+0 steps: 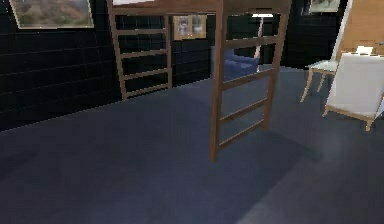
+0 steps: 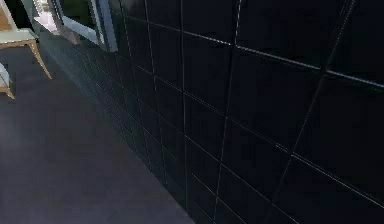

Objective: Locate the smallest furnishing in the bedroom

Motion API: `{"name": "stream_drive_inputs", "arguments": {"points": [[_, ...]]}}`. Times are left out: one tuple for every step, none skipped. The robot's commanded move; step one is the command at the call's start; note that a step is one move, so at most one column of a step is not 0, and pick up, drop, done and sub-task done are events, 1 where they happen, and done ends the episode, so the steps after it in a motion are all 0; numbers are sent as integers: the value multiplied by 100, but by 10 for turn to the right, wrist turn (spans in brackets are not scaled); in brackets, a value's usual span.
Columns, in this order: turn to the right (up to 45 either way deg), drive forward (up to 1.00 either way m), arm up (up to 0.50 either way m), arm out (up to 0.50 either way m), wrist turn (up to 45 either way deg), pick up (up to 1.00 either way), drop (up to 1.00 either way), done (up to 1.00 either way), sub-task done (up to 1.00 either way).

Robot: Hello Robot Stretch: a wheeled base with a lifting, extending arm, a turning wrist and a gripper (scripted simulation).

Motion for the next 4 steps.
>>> {"name": "stream_drive_inputs", "arguments": {"points": [[30,0,0,0,0,0,0,0,0],[0,100,0,0,0,0,0,0,0],[90,0,0,0,0,0,0,0,0],[0,5,0,0,0,0,0,0,0]]}}
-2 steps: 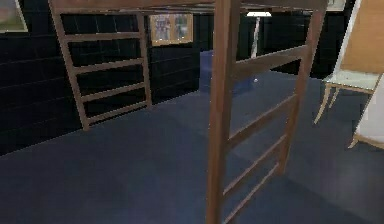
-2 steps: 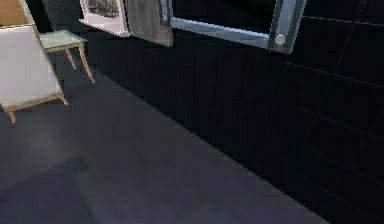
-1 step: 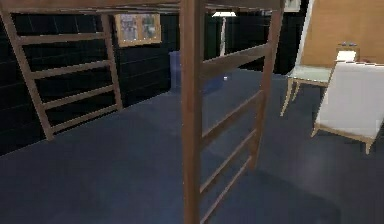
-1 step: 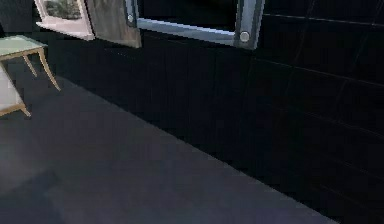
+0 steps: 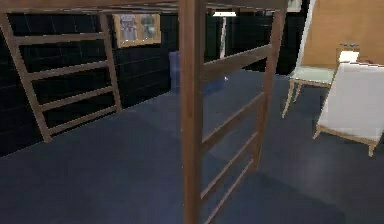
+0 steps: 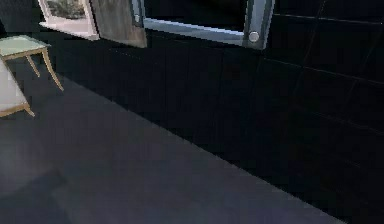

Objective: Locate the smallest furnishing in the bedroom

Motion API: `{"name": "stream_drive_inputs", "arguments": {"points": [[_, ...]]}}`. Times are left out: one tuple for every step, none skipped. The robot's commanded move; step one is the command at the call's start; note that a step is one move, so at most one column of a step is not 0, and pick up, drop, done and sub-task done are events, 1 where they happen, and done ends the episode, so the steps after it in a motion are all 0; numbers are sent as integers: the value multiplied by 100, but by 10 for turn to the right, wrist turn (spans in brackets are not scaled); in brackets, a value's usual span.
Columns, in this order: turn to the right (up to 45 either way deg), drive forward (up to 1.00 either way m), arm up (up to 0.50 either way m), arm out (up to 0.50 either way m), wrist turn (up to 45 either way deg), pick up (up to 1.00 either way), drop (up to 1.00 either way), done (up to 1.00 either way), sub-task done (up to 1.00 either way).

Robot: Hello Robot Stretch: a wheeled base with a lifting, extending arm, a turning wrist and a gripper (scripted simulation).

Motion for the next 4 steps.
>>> {"name": "stream_drive_inputs", "arguments": {"points": [[450,0,0,0,0,0,0,0,0],[180,0,0,0,0,0,0,0,0],[0,30,0,0,0,0,0,0,0],[-240,0,0,0,0,0,0,0,0]]}}
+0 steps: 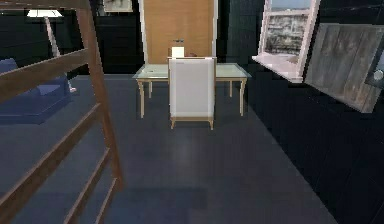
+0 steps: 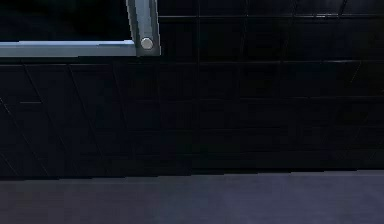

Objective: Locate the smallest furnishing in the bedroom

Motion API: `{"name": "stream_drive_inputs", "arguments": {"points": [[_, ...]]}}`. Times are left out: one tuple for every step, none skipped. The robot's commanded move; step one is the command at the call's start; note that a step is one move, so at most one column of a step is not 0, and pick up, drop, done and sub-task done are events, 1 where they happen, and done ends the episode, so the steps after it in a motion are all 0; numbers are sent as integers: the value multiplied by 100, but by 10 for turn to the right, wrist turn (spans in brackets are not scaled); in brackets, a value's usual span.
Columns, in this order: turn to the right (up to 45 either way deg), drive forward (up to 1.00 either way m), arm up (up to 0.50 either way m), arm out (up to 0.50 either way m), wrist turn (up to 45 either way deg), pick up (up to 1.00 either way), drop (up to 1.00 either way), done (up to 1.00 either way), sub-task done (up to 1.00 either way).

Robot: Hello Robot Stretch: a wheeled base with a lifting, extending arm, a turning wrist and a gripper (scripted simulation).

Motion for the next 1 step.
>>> {"name": "stream_drive_inputs", "arguments": {"points": [[-30,0,0,0,0,0,0,0,0]]}}
